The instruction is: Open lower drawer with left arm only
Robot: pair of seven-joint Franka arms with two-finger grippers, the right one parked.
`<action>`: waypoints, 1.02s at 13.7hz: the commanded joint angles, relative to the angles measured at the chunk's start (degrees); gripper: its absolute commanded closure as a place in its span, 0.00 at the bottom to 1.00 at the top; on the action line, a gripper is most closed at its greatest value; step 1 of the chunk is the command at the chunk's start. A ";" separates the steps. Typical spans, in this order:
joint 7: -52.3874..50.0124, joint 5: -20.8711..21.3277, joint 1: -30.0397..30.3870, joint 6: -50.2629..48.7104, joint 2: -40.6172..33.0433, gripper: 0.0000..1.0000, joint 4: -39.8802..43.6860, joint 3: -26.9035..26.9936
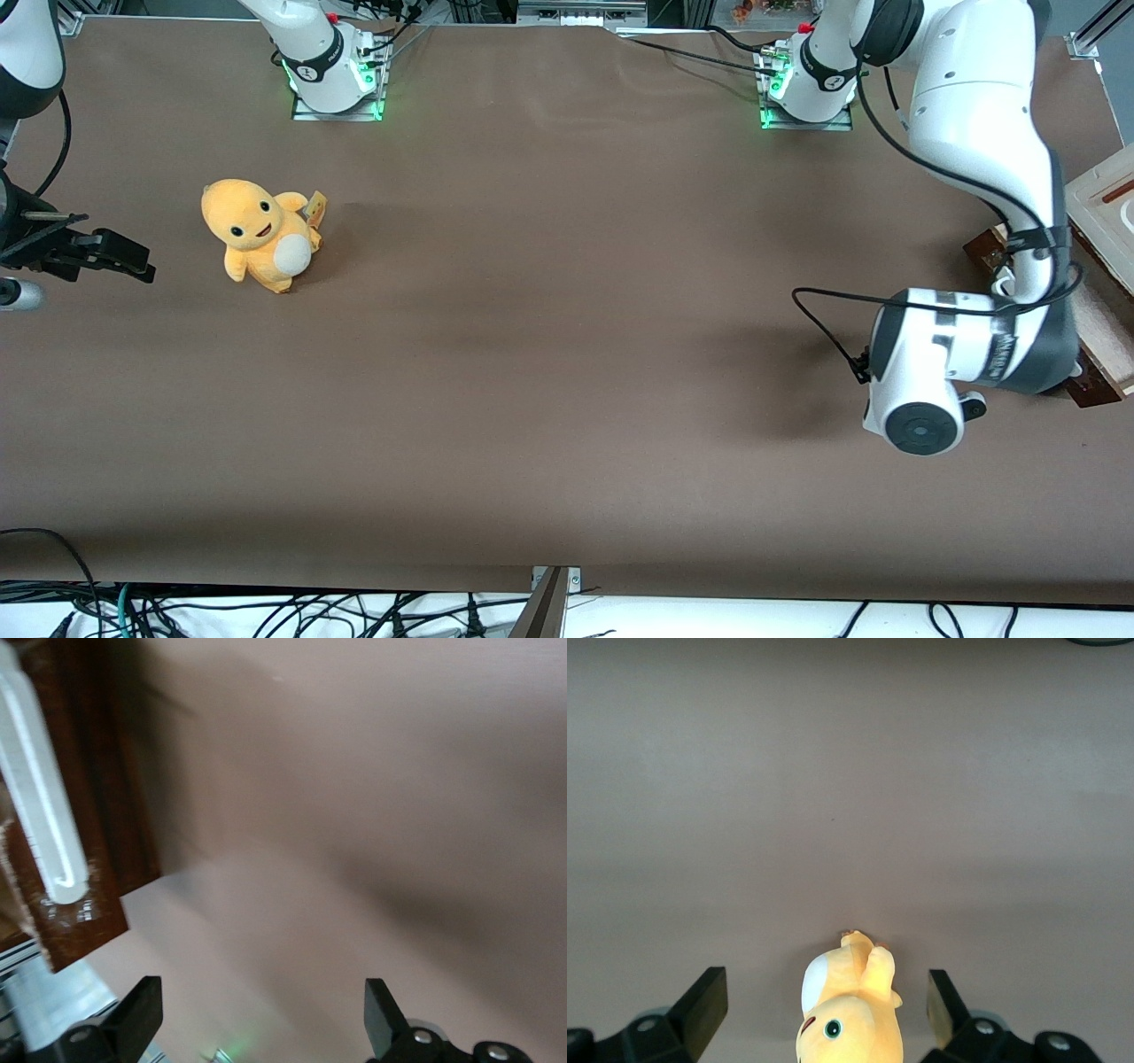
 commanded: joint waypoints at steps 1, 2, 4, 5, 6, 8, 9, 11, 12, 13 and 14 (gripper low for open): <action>6.99 -5.02 2.74 0.85 -2.65 0.00 1.78 -0.09; 9.89 -6.60 3.71 1.73 -3.80 0.00 1.78 -0.09; 17.44 -11.34 6.86 4.36 -6.43 0.00 1.52 0.08; 22.26 -13.45 7.58 4.98 -8.79 0.00 0.39 0.17; 27.01 -14.52 8.19 5.16 -10.65 0.00 -1.10 0.34; 32.31 -16.54 8.99 10.32 -16.70 0.00 -7.85 0.43; 32.68 -16.90 8.99 13.66 -19.25 0.00 -10.93 0.52; 33.12 -18.03 9.34 21.47 -26.18 0.00 -19.35 0.52; 34.16 -18.30 9.34 25.69 -30.22 0.00 -24.62 0.61; 34.35 -18.31 9.25 29.65 -33.74 0.00 -29.20 0.52; 34.26 -18.31 9.34 31.25 -35.95 0.00 -31.51 0.61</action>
